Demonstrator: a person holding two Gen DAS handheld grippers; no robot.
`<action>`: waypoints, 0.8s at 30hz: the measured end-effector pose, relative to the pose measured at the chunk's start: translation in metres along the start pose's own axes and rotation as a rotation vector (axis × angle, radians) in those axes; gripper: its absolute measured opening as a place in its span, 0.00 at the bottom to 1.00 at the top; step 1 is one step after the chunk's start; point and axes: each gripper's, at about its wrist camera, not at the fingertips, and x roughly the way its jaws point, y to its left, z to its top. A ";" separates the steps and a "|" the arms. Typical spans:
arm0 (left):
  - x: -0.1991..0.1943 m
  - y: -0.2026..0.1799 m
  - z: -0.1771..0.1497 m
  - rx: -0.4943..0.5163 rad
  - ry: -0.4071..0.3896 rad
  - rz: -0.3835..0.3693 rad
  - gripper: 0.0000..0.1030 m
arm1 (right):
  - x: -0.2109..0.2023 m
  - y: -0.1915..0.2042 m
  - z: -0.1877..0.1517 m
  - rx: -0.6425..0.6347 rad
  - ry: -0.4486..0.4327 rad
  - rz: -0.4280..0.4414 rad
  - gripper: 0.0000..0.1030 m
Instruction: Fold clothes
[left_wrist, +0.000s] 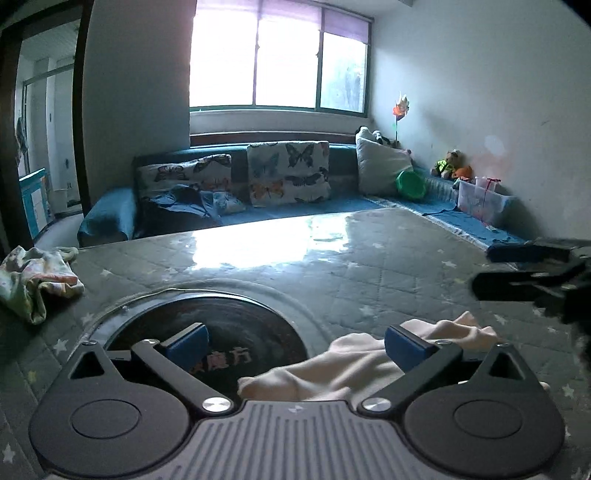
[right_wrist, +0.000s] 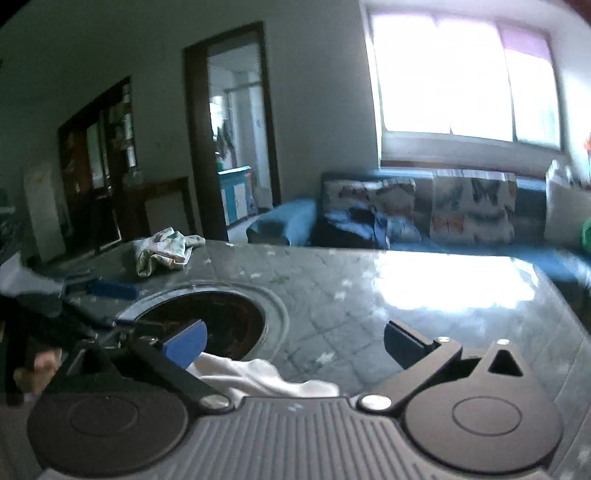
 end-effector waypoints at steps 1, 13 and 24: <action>-0.003 -0.002 -0.001 0.002 -0.007 0.000 1.00 | 0.003 0.000 0.000 0.035 0.015 0.000 1.00; -0.009 0.006 -0.024 -0.049 0.016 0.118 1.00 | 0.066 0.027 -0.015 0.016 0.271 -0.070 1.00; -0.001 -0.013 -0.045 0.024 0.103 0.036 1.00 | 0.135 0.029 -0.016 0.020 0.394 -0.171 1.00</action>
